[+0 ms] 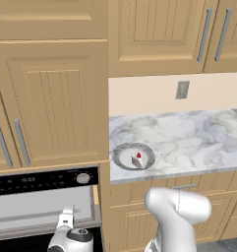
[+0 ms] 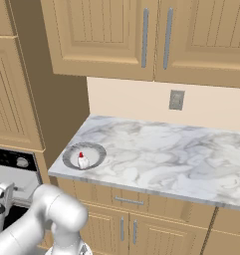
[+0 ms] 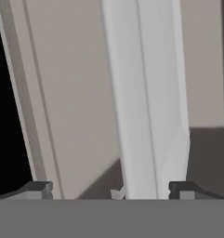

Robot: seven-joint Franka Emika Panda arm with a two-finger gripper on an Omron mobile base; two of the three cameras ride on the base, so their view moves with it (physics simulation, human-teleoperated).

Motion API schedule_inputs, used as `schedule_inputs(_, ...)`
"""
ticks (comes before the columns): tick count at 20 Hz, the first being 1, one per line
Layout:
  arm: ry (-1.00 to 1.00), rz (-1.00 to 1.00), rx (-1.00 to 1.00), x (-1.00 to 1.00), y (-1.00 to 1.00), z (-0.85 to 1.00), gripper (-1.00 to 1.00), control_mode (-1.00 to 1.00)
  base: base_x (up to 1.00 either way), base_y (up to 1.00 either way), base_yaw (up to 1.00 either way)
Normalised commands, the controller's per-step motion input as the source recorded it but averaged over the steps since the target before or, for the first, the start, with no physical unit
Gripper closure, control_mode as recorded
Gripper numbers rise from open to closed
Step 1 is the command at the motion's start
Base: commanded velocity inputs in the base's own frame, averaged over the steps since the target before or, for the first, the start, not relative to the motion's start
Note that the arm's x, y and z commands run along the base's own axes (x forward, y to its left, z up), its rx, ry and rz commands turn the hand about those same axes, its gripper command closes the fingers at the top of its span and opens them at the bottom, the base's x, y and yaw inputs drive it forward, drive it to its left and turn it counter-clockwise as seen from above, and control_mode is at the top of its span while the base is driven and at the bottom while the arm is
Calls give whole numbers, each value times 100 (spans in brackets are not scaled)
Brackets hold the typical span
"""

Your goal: Take the baked cake out of the oven and place it on the plate for cooling. Then close the oven door.

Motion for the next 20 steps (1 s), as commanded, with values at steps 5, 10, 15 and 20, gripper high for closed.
schedule_inputs(5, 0, 2, 5, 55, 1, 0, -100, -100, 0, 0, 0)
schedule_inputs(10, 0, 2, 5, 57, 0, 0, -100, -100, 0, 0, 0)
schedule_inputs(15, 0, 4, 5, 51, 1, -3, -100, -100, 0, 0, 0)
schedule_inputs(20, 0, 5, 5, 39, 2, -3, -100, -100, 0, 0, 0)
